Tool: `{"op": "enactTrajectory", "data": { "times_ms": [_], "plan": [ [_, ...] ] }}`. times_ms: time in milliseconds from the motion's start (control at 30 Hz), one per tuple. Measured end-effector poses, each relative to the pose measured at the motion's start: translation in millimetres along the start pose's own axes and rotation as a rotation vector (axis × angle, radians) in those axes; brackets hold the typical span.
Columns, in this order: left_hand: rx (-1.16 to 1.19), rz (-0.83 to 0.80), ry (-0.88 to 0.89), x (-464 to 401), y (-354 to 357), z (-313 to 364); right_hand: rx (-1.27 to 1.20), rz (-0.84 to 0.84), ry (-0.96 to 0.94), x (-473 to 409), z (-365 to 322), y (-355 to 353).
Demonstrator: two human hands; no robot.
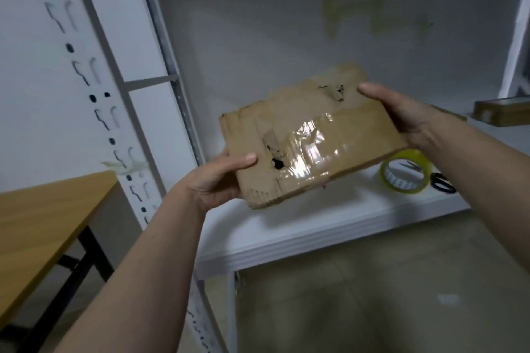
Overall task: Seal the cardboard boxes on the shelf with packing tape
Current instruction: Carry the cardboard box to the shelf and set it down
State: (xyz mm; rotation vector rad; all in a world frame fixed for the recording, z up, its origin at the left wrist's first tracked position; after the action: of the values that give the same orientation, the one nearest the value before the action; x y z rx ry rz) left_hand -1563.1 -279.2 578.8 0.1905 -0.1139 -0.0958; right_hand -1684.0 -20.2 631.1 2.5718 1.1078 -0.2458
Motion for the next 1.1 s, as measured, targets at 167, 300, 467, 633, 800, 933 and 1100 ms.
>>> {"op": "enactTrajectory", "data": {
  "times_ms": [167,300,467,633,800,933,1100],
  "plan": [
    [-0.13,0.033,0.021,-5,-7,-14,0.117,-0.171,-0.084,5,13,-16],
    [-0.4,0.261,0.301,-42,-4,-10,0.084,-0.163,-0.111,-23,22,-52],
    [-1.072,0.695,1.003,-87,17,-10,-0.099,-0.019,-0.004,-72,43,-97],
    [-1.228,0.857,1.176,-104,12,-37,-0.199,0.143,-0.044,-84,52,-103],
    [-0.254,0.943,0.744,-91,24,-55,-0.21,0.257,-0.087,-84,22,-67],
    [0.605,0.803,0.402,-74,57,-79,0.218,0.207,0.06,-65,35,-29],
    [0.874,0.577,0.247,-54,118,-84,0.234,0.041,0.205,-31,70,7]
  ]
}}
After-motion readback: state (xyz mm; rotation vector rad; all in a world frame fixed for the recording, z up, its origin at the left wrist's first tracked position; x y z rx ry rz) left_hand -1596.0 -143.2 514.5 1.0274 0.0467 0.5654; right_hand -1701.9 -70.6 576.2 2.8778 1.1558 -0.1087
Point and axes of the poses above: each hand's wrist, its own x-axis away from the middle knuckle, its own y-axis out of the palm, z = x × y, the point moved 3 cm from there along -x, towards the middle knuckle, and after that the axes turned 9 degrees about -y, right-handed, at the moved point
